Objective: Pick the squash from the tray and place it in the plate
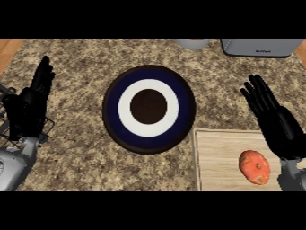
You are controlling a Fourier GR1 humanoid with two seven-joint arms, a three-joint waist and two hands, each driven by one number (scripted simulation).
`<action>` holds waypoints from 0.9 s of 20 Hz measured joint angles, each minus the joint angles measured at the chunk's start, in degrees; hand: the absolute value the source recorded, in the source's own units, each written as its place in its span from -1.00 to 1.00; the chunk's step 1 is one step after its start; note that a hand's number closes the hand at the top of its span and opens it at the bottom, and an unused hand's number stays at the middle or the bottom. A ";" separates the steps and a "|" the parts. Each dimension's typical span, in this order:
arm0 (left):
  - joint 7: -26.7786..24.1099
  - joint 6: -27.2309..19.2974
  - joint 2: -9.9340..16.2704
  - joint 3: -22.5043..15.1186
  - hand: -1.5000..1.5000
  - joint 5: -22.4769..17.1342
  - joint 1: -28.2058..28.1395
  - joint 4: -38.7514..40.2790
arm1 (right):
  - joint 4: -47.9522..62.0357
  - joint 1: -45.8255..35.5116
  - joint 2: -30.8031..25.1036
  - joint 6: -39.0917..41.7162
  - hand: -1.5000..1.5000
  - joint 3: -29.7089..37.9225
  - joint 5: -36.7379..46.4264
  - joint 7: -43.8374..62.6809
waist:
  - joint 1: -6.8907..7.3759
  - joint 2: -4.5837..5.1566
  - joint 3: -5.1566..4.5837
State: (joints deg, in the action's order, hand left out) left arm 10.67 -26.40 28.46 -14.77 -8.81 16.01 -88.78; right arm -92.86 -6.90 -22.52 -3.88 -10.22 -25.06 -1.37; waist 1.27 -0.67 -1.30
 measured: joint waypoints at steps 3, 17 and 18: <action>-1.66 1.83 -0.88 0.69 0.00 -1.50 -1.04 0.58 | 1.47 -0.76 -2.70 8.32 1.00 0.91 -2.68 -2.09 | -0.48 0.37 0.83; -2.92 10.64 -2.62 1.77 0.00 -8.71 -5.92 5.75 | 22.09 0.96 -14.37 31.79 -1.00 6.74 10.68 -37.61 | -0.43 1.27 1.51; -3.68 10.96 -3.08 1.69 0.00 -8.67 -6.09 6.40 | 23.33 0.86 -15.32 31.38 -1.00 6.27 13.08 -39.62 | -0.41 1.28 1.52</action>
State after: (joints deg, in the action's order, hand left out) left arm 6.99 -15.44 25.38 -13.08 -17.48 9.92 -82.38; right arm -69.53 -6.04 -37.84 27.50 -3.95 -11.98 -40.99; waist 0.86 0.61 0.22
